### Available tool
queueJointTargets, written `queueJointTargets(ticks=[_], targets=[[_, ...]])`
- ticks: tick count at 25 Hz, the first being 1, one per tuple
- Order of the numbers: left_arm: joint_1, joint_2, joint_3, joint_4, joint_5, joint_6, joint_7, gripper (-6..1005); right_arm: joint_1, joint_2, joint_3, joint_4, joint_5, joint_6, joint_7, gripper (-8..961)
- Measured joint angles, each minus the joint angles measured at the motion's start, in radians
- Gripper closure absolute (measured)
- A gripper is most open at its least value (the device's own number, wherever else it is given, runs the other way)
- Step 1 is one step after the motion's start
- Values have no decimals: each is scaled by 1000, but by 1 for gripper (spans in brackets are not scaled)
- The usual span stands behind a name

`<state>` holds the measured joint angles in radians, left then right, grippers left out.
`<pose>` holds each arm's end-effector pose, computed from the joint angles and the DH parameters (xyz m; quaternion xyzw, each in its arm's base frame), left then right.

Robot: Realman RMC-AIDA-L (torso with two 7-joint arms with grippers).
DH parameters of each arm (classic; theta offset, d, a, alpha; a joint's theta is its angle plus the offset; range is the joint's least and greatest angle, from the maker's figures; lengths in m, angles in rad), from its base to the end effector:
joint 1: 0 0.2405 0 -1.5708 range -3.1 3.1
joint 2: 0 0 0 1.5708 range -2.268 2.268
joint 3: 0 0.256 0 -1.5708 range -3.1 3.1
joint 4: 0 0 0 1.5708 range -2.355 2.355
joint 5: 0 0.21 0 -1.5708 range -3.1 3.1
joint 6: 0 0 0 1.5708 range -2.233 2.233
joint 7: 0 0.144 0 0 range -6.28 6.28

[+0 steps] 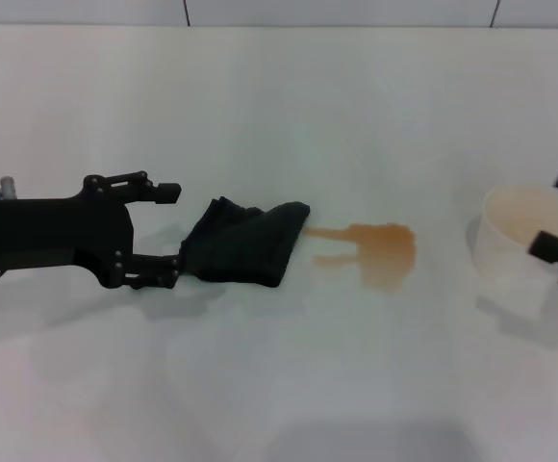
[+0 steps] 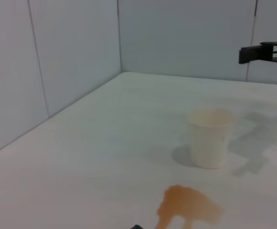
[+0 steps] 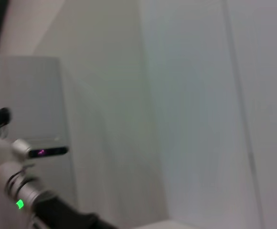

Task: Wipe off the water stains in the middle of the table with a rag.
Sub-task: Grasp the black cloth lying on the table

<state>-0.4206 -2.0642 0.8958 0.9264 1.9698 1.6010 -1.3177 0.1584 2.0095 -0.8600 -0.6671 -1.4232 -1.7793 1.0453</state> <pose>-0.2561 0.3172 0.0204 -0.9744 -0.0856 -0.1643 0.1277 0.3050 0.2388 0.0569 -0.8766 0.1205 0.3957 0.2459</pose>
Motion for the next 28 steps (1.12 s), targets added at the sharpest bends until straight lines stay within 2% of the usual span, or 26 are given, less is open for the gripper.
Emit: queueJointTargets(ticks=[1,2,6,15,21,28], targets=[[0,0,0,0,0,-4,0,123,4,0,-55,-58,0,42,36,100],[0,-1,0,0,0,-8,0,123,4,0,-55,-58,0,42,36,101],[0,-4,-2,0,-1,-19,0,123,5,-1,-169,-205,-20,154,117,103],[-8,-10,-3,-16,-19,-66,-7,123,19,-1,-253,-462,-171,271,282,106],[-13,-9,-3,-26,-30,-97,-7,123,53,-3,-255,-543,-249,276,387,107],[-17,-10,-3,-26,-30,-110,-9,124,75,-2,-270,-559,-271,303,415,109]])
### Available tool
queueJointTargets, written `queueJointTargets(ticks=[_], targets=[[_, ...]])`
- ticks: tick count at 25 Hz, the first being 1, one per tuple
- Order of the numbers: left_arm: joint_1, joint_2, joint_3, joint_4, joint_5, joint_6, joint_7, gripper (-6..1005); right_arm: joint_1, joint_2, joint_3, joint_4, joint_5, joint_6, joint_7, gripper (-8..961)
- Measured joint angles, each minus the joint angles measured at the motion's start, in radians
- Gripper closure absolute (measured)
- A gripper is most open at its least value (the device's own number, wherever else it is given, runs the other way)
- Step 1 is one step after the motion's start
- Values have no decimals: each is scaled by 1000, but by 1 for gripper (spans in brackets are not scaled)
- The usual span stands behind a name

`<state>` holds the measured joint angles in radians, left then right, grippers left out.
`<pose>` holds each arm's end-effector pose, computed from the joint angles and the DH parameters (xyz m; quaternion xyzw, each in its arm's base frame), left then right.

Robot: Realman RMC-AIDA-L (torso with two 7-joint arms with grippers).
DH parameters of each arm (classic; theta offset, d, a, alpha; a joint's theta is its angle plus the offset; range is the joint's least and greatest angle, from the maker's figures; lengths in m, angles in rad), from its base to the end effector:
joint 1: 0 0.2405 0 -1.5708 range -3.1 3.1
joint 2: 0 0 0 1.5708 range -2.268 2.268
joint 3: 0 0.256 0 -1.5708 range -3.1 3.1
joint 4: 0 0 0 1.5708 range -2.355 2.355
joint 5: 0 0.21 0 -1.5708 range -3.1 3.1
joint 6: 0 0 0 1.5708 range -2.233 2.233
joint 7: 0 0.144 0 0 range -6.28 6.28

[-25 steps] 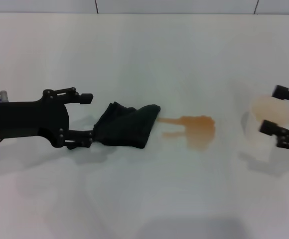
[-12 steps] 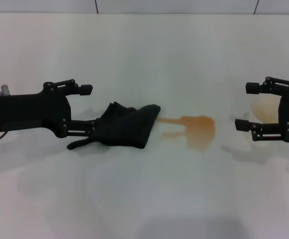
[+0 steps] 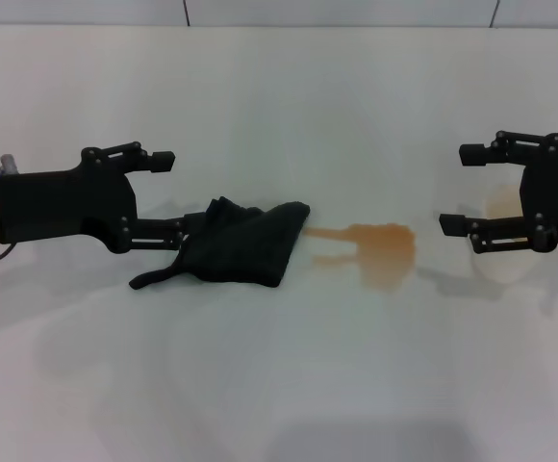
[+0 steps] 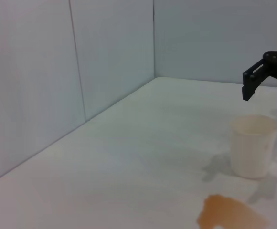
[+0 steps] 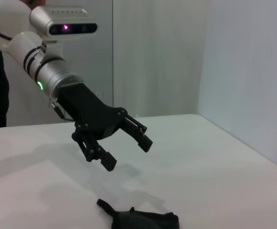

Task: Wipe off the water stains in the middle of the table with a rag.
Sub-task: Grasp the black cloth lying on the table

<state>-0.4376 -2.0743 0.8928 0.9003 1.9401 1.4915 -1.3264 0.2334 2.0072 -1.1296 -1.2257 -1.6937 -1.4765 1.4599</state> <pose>-0.2554 0.3337 0.0173 -0.9647 -0.1037 -0.1698 0.1727 0.2332 0.3079 0.0559 -0.9604 0.0656 0.1888 0.1940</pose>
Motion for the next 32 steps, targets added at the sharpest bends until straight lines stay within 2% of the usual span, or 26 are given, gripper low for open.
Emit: queueJointTargets(ticks=[7,14,22,32], targets=[[0,3,0,0,10,-18,-21,124,2,1,-13,-3,-1,12,4,108],[-17,2,8,-37,39,-99,-69,124,4,1,-30,-9,7,12,9,109],[-102,1,9,-136,121,-154,-77,124,10,2,-57,-31,9,13,42,112],[-174,5,51,-134,177,-153,-206,124,12,2,-80,-46,10,13,70,112]])
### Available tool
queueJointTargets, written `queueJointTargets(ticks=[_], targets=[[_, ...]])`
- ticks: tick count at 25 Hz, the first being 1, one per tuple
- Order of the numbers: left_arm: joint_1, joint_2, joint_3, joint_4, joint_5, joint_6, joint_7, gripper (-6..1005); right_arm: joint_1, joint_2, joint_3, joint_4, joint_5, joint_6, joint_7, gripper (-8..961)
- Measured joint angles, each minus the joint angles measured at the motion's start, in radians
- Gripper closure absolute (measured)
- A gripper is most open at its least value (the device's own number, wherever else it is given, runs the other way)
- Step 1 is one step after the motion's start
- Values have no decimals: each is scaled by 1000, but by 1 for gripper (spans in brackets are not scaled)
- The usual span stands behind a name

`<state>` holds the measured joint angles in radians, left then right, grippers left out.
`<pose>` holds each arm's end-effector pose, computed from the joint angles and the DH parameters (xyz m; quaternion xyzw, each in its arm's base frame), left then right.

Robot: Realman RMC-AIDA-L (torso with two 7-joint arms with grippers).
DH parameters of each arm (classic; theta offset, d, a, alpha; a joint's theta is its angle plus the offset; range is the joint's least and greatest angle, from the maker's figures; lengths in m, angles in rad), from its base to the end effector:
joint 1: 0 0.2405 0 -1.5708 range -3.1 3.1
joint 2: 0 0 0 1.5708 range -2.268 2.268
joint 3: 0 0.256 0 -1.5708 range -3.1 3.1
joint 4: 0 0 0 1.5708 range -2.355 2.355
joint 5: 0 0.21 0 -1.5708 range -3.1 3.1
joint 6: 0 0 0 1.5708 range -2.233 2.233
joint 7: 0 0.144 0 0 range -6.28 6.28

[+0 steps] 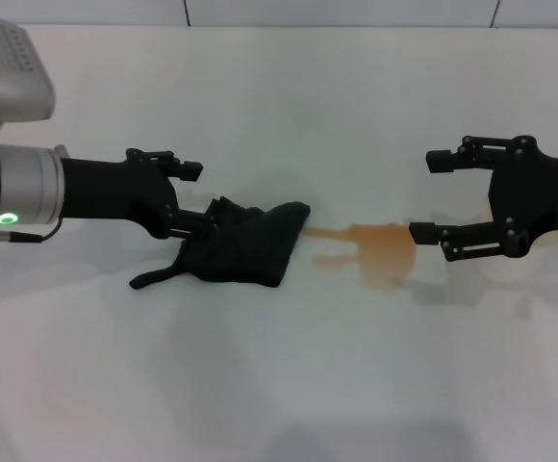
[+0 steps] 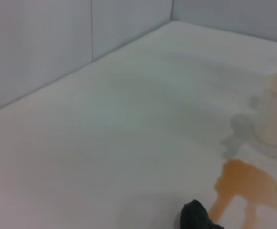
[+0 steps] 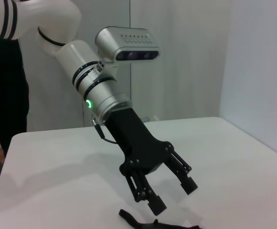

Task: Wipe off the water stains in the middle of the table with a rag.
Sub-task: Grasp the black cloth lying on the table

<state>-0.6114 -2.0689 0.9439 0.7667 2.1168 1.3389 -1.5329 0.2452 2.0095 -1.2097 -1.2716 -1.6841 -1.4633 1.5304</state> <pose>-0.2408 0.3696 -0.0149 -0.9707 -0.1719 -0.0891 0.1421 0.2126 0.3081 0.0439 -0.9659 0.0623 0.1912 0.1633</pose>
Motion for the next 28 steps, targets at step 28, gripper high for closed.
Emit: queueJointTargets(ticks=[28], targets=[[-82,-8,102,140,272,113,-311,125,-20,0,-23,21,36,-6,2,112]])
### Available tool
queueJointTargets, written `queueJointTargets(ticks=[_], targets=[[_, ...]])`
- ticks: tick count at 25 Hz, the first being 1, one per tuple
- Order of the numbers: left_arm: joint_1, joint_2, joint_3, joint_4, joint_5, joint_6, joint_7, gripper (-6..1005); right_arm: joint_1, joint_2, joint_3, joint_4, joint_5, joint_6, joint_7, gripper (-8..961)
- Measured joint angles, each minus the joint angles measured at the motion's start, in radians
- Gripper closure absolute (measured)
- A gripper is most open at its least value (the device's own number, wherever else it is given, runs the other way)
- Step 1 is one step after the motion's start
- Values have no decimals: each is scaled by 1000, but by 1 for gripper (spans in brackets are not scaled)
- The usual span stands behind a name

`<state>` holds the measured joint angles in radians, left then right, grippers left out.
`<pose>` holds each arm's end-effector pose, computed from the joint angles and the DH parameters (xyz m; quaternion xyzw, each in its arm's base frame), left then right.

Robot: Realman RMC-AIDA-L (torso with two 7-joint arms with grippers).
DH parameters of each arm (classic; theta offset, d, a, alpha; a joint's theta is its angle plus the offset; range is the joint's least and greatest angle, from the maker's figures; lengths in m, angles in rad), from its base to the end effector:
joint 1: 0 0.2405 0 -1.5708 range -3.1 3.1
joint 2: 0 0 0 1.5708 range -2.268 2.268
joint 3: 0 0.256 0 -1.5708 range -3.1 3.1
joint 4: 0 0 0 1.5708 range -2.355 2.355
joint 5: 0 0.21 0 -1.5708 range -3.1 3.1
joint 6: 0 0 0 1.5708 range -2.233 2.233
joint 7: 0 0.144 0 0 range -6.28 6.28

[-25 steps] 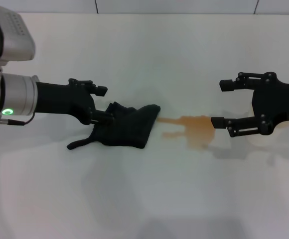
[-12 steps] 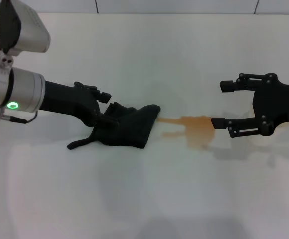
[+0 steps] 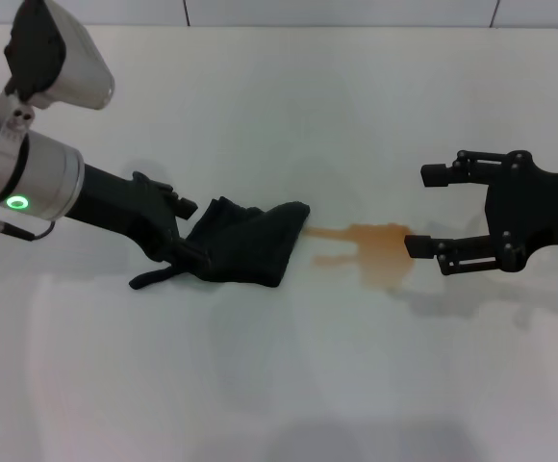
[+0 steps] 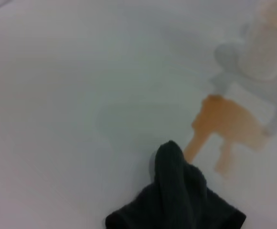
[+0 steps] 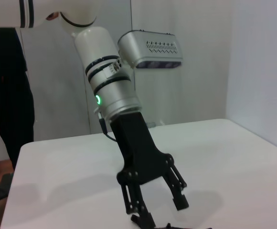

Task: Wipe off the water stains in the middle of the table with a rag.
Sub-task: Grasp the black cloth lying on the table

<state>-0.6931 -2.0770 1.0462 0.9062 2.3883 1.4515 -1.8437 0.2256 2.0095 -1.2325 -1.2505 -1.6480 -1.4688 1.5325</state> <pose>-0.2169 0.3726 -0.0152 -0.9757 -0.1958 0.0471 0.0860 0.2157 0.3012 0.0383 -0.9637 0.0783 0.2061 0.1504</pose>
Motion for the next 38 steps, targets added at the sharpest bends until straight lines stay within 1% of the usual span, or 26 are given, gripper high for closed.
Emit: queueJointTargets(ticks=[4,7,12,19,26,29,38], targets=[[-9,0,1,-40,4,-29,11,124,-3,0,-10,9,7,4,0,112],[-12,-1,20,-52,4,-48,19,124,-4,0,-11,16,12,2,0,112],[-15,-1,58,-56,3,-70,19,182,-5,0,-12,19,16,-1,0,112],[-26,0,65,-63,2,-104,15,262,-5,0,-12,19,16,-3,0,112],[-60,-1,68,-134,-4,-155,34,353,-13,0,-11,18,18,-3,0,112],[-74,-3,72,-168,-8,-185,47,371,-14,0,-11,18,19,-4,0,112],[-75,-4,149,-185,-77,-224,64,424,-15,0,-12,17,27,-6,0,111]])
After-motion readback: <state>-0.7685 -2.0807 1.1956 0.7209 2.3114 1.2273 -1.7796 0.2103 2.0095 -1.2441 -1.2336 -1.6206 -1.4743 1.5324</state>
